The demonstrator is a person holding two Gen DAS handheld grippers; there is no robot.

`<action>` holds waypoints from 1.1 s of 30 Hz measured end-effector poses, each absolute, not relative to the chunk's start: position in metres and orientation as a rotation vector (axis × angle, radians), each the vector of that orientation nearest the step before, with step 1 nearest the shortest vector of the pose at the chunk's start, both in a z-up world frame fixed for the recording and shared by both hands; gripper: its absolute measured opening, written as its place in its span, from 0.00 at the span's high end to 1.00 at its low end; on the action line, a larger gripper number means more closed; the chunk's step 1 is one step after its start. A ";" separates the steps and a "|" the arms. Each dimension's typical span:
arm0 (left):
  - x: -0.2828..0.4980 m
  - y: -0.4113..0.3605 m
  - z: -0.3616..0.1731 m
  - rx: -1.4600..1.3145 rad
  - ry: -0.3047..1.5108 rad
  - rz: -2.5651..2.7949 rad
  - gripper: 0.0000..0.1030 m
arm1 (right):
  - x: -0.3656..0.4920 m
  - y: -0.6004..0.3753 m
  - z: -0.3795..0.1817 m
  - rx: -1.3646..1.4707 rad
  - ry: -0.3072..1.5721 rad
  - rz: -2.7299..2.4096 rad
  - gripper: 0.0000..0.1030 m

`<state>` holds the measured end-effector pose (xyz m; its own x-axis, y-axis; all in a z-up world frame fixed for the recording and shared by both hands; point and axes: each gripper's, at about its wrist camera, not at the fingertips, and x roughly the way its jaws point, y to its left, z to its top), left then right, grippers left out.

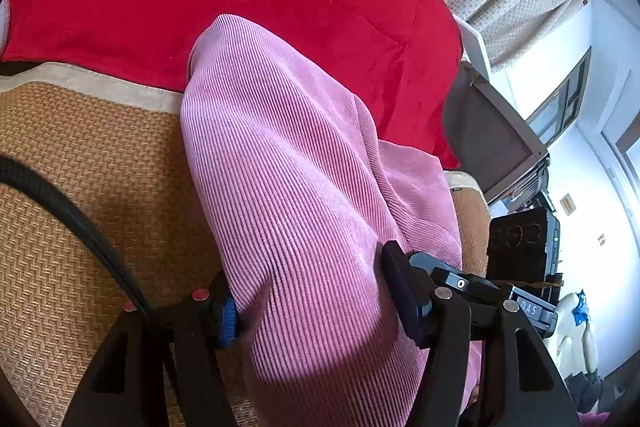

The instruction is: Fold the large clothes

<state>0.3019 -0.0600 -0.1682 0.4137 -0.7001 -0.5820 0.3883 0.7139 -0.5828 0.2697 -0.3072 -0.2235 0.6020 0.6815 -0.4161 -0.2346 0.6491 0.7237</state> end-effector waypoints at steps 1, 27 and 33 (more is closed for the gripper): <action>0.302 -0.061 -0.171 -0.372 0.919 -0.698 0.38 | 0.268 -0.306 -0.224 0.670 0.744 0.574 0.53; 0.305 -0.082 -0.205 -0.125 1.034 -0.505 0.25 | 0.266 -0.345 -0.202 0.525 0.832 0.334 0.36; 0.303 -0.073 -0.206 -0.118 1.025 -0.489 0.24 | 0.269 -0.332 -0.173 0.492 0.701 0.392 0.58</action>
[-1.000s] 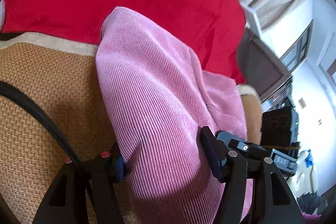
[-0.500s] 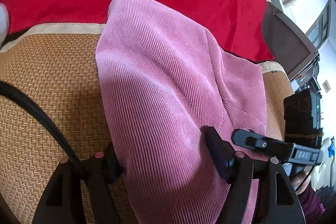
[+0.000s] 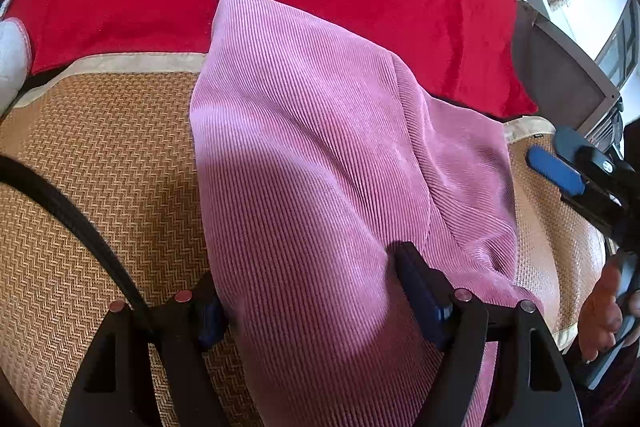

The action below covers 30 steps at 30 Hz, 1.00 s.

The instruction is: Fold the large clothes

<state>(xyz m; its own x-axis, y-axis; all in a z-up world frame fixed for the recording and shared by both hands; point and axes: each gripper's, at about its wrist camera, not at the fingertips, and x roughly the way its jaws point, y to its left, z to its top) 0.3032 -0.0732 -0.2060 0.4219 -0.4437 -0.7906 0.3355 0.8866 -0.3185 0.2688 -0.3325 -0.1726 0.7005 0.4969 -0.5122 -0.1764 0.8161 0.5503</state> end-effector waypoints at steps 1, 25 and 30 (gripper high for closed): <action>0.303 -0.072 -0.206 -0.114 1.023 -0.488 0.24 | 0.272 -0.326 -0.172 0.482 0.703 0.401 0.62; 0.276 -0.070 -0.194 -0.042 0.957 -0.431 0.24 | 0.338 -0.293 -0.243 0.368 0.907 0.266 0.70; 0.261 -0.062 -0.183 -0.014 0.943 -0.438 0.24 | 0.335 -0.293 -0.241 0.375 0.908 0.265 0.70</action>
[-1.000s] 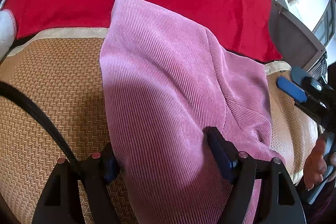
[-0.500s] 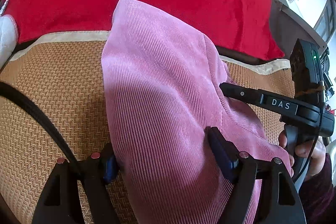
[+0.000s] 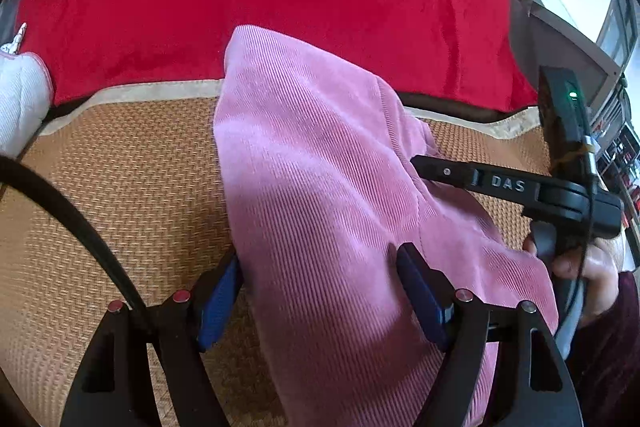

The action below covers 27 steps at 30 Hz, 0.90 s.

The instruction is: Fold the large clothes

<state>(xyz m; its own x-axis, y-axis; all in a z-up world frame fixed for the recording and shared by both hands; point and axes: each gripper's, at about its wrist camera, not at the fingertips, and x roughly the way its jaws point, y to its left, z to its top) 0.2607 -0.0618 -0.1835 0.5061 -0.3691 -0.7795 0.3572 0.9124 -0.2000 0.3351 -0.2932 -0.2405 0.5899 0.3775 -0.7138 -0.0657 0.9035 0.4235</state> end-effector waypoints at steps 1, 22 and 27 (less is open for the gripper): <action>0.257 -0.058 -0.179 -0.010 0.942 -0.443 0.24 | 0.335 -0.293 -0.240 0.373 0.908 0.264 0.70; 0.226 -0.044 -0.196 0.171 0.890 -0.365 0.23 | 0.339 -0.294 -0.216 0.391 0.966 0.271 0.66; 0.226 -0.046 -0.197 0.167 0.890 -0.362 0.23 | 0.350 -0.272 -0.174 0.372 0.921 0.420 0.66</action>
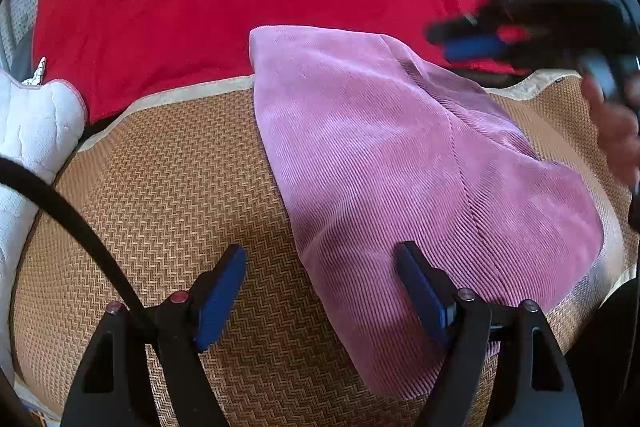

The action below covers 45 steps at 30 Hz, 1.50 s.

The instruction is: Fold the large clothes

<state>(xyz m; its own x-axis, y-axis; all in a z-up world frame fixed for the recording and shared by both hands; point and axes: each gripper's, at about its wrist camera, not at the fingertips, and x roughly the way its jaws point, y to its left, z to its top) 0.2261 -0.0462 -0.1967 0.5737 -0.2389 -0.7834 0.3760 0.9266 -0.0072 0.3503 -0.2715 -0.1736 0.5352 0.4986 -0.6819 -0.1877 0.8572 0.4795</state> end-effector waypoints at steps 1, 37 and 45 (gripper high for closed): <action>0.228 -0.050 -0.198 0.165 0.891 -0.363 0.23 | 0.356 -0.263 -0.169 0.362 0.925 0.443 0.66; 0.181 -0.041 -0.140 0.158 0.778 -0.150 0.21 | 0.163 -0.273 -0.165 0.247 0.833 0.296 0.19; 0.128 -0.051 -0.068 0.207 0.581 -0.076 0.17 | 0.090 -0.275 -0.105 0.192 0.639 0.171 0.18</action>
<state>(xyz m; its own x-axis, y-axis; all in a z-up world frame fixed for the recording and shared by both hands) 0.1275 -0.0514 -0.0683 0.8337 -0.0132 -0.5520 0.1295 0.9765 0.1723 0.0898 -0.2752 -0.1054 0.7894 0.2171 -0.5742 -0.0993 0.9682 0.2295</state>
